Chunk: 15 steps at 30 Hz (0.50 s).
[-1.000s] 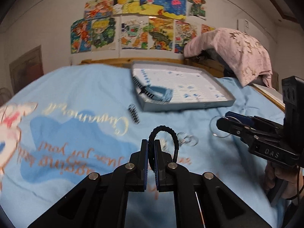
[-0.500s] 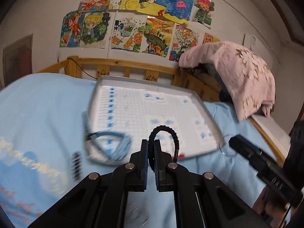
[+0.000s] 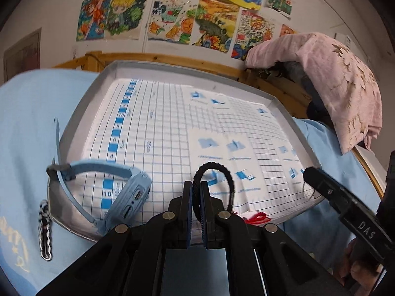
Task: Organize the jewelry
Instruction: 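Lower the hair tie into the tray with the left tool while the right tool drops the rings there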
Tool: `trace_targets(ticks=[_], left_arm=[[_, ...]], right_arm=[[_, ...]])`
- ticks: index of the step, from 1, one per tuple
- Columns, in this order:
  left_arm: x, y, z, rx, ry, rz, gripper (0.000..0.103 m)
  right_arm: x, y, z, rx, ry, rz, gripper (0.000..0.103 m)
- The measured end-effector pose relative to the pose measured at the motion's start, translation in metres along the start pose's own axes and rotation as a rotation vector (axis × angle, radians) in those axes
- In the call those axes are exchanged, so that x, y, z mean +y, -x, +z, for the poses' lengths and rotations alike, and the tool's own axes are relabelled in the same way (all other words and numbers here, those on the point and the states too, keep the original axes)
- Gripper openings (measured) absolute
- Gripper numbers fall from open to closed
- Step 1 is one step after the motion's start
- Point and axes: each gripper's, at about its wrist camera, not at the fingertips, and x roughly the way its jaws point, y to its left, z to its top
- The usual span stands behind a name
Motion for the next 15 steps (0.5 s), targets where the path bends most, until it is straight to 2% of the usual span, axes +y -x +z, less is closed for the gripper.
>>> trace_targets(ticks=[9,12,15], left_arm=[[0.004,-0.003,0.0,0.024,0.025,0.012,0.006],[0.005,-0.002,0.0,0.038,0.039,-0.029,0.006],[0.006,0.001,0.0,0.033,0.049,-0.038,0.008]], right_arm=[[-0.007,-0.018,-0.015,0.08,-0.039,0.005,0.041],[-0.008,-0.019,-0.016,0.084,-0.037,0.004,0.041],[-0.009,-0.019,-0.017,0.09,-0.045,0.004,0.042]])
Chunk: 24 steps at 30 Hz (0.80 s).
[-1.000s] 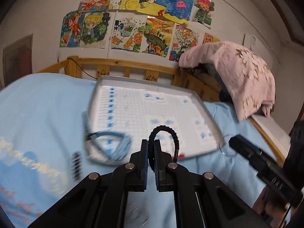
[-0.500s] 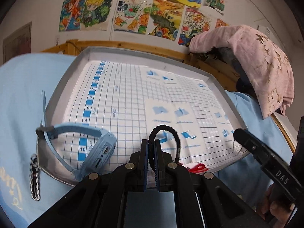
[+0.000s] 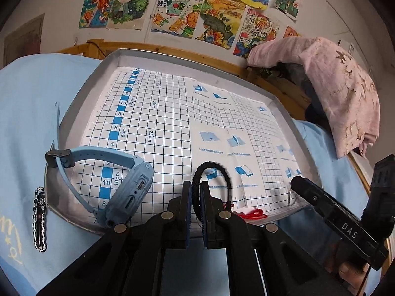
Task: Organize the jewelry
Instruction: 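Lower the hair tie into the tray with the left tool while the right tool drops the rings there, then open both tools and pull them back from the tray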
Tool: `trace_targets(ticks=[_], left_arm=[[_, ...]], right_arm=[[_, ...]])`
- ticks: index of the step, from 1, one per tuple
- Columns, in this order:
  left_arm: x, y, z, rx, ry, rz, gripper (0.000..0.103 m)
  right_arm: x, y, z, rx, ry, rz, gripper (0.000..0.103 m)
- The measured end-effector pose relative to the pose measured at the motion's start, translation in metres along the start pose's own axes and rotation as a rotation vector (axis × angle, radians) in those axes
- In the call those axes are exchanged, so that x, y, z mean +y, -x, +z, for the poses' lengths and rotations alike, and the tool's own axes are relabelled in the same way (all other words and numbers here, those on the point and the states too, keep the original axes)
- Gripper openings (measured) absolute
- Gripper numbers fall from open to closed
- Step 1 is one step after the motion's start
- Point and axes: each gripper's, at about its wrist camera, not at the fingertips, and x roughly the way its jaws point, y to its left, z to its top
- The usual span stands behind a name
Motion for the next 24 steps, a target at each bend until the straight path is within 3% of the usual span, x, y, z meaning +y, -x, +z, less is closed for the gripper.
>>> trace_targets(ticks=[2,5,7,10,15,17,24], left_arm=[[-0.001,0.004,0.0,-0.004,-0.01,0.009,0.012],[-0.004,0.014,0.0,-0.021,-0.019,0.017,0.029],[-0.005,0.022,-0.002,-0.039,-0.019,0.017,0.057],[-0.011,0.046,-0.006,-0.102,-0.036,0.023,0.081],[-0.016,0.089,-0.008,-0.182,-0.063,0.055,0.093],[-0.017,0.106,-0.01,-0.213,-0.068,0.071,0.102],[-0.009,0.168,-0.035,-0.292,-0.083,0.169,0.103]], right_arm=[[-0.003,0.002,0.001,-0.003,-0.012,0.003,0.048],[-0.006,0.008,0.001,-0.019,-0.028,0.009,0.052],[-0.006,0.012,0.003,-0.031,-0.026,0.01,0.057],[-0.002,0.023,0.007,-0.068,0.009,-0.005,0.073],[0.008,0.057,0.01,-0.137,0.052,-0.024,0.089],[0.013,0.075,0.007,-0.169,0.068,-0.021,0.095],[0.049,0.143,-0.028,-0.264,0.216,-0.055,0.101]])
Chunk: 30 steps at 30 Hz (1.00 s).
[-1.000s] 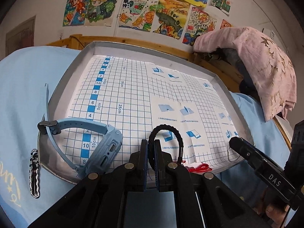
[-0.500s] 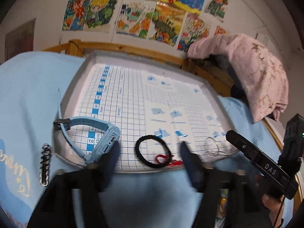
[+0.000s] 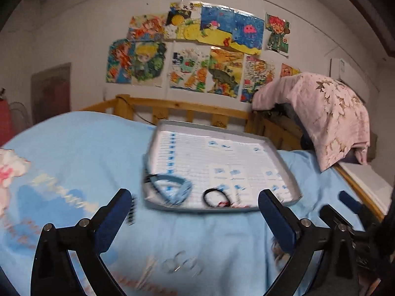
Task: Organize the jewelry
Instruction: 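Open both tools and pull them back from the tray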
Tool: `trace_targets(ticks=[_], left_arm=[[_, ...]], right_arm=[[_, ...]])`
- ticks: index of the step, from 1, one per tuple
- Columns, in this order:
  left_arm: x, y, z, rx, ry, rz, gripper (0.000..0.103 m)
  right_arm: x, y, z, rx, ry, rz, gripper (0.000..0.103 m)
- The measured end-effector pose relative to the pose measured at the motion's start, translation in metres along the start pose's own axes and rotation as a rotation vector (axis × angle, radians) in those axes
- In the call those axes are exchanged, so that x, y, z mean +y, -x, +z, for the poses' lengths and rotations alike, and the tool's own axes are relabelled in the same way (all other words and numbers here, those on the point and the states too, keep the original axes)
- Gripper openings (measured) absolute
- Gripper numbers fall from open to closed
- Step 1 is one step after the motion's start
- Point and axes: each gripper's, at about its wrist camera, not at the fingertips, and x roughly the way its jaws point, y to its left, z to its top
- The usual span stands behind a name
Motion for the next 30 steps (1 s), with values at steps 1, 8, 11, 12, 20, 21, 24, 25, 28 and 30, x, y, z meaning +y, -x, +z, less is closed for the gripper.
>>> trace_targets(ticks=[1,8,11,12,20,21,24,25,28,30], left_arm=[[0.002,0.009,-0.004,-0.007,-0.014,0.013,0.103],[0.022,0.071,-0.04,-0.026,-0.075,0.039,0.103],[0.032,0.095,-0.059,-0.037,-0.065,0.029,0.103],[0.036,0.103,-0.066,-0.04,-0.06,0.025,0.103],[0.053,0.15,-0.097,-0.08,-0.079,0.048,0.103],[0.056,0.156,-0.099,-0.084,-0.081,0.054,0.103],[0.064,0.164,-0.105,-0.079,-0.081,0.04,0.103],[0.065,0.164,-0.107,-0.068,-0.084,0.032,0.103],[0.07,0.164,-0.109,-0.056,-0.074,0.03,0.103],[0.073,0.162,-0.11,-0.044,-0.062,0.027,0.103]], right_arm=[[0.005,0.01,-0.002,0.008,0.017,0.006,0.101],[0.045,0.083,-0.018,0.001,0.072,0.004,0.101],[0.061,0.107,-0.032,0.018,0.104,0.027,0.101],[0.066,0.11,-0.036,0.024,0.126,0.019,0.101],[0.092,0.149,-0.054,0.055,0.131,-0.013,0.101],[0.093,0.151,-0.054,0.057,0.119,-0.01,0.101],[0.092,0.161,-0.062,0.063,0.076,-0.014,0.101],[0.093,0.166,-0.064,0.05,0.08,-0.021,0.101],[0.098,0.177,-0.067,-0.004,0.101,-0.08,0.101],[0.096,0.181,-0.065,-0.026,0.094,-0.083,0.101]])
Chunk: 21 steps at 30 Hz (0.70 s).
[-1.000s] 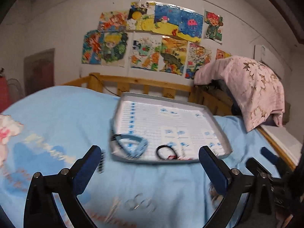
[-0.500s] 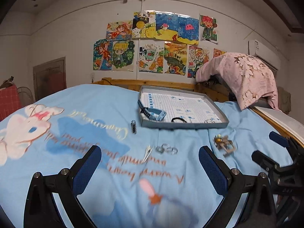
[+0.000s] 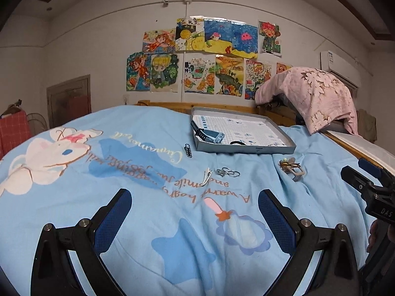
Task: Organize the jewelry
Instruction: 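Open both tools and pull them back from the tray, then grasp the silver hair clip with the left tool while the right tool grasps the beige claw clip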
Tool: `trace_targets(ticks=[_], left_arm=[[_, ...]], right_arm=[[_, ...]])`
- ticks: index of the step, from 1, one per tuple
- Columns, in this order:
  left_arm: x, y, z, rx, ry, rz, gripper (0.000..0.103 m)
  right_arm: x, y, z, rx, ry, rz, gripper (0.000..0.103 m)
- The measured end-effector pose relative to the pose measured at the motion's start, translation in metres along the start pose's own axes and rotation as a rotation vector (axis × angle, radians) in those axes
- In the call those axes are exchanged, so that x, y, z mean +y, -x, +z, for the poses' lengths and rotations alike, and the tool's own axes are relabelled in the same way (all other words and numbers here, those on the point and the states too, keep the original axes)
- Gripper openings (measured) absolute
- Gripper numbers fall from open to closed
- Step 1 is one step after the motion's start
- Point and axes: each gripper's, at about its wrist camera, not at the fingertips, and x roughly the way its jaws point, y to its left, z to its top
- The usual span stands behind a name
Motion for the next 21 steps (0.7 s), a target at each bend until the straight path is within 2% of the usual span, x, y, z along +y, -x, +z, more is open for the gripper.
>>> trace_targets(ticks=[5,9,11,16,19,21], left_arm=[[0.002,-0.01,0.0,0.041,0.004,0.004,0.103],[0.003,-0.025,0.008,0.078,-0.03,0.003,0.103],[0.006,-0.036,0.013,0.098,-0.036,-0.017,0.103],[0.012,-0.076,0.023,0.157,-0.035,-0.069,0.103],[0.009,-0.104,0.025,0.202,-0.038,-0.071,0.103],[0.005,-0.118,0.026,0.216,-0.058,-0.078,0.102]], right_arm=[[-0.005,-0.01,0.0,0.041,-0.027,-0.013,0.101],[-0.012,-0.021,-0.001,0.078,-0.068,-0.011,0.101],[-0.019,-0.029,-0.001,0.093,-0.107,0.003,0.101],[-0.035,-0.061,0.003,0.129,-0.164,0.003,0.101],[-0.049,-0.087,0.005,0.167,-0.246,0.017,0.101],[-0.052,-0.103,0.006,0.168,-0.254,0.016,0.101]])
